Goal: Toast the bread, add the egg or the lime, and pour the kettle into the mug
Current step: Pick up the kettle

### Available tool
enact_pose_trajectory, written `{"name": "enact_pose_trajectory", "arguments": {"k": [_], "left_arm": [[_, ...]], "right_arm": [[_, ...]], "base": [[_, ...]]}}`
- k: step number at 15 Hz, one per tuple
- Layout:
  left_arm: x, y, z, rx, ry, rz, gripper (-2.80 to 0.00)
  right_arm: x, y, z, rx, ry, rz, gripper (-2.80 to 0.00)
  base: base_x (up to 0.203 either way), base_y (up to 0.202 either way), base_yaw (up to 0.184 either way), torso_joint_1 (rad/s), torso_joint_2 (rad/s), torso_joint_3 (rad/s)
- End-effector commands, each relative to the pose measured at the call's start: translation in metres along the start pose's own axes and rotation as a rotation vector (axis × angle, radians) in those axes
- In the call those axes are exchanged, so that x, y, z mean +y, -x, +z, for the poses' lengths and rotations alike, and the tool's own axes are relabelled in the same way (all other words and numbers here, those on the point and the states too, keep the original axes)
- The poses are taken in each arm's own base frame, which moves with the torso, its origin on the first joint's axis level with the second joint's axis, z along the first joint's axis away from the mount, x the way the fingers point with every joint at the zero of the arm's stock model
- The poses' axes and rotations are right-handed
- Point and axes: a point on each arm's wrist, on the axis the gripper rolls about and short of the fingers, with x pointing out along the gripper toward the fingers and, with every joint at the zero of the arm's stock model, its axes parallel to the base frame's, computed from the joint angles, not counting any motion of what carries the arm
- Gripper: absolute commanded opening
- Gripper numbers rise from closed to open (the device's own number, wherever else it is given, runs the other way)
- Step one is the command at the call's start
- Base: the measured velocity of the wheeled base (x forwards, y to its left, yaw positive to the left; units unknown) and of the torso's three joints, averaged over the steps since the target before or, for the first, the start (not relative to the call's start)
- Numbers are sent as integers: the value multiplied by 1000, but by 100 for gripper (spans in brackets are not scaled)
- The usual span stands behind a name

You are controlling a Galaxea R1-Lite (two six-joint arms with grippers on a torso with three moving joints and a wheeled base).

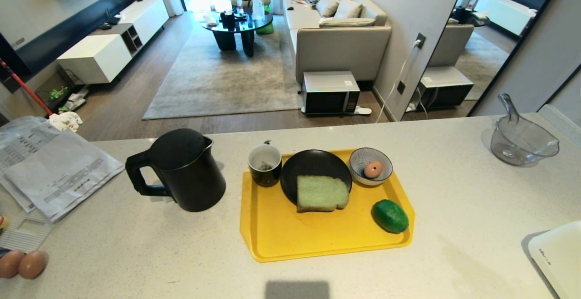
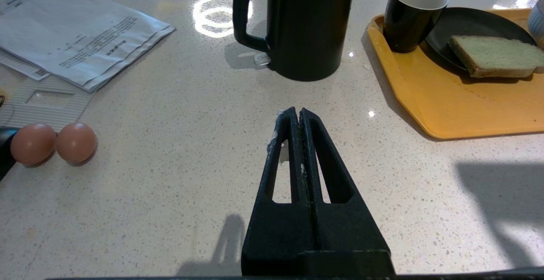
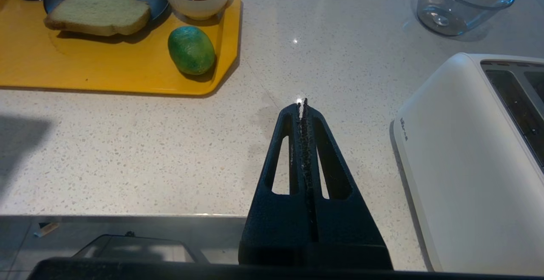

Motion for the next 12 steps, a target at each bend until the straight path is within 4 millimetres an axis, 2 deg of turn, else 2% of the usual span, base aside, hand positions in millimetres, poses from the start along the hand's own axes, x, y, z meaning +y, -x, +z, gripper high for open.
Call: {"name": "enact_pose_trajectory", "arguments": {"k": [1,12], "left_arm": [[0,-1,-4,13,2,2,-280],[0,-1,-4,13,1,1,-280]], "right_arm": [[0,0,0,2,0,-2,-280],[0,0,0,1,-2,4,-280]], "base": [[0,0,0,0,0,0],[0,0,0,0,0,0]]}}
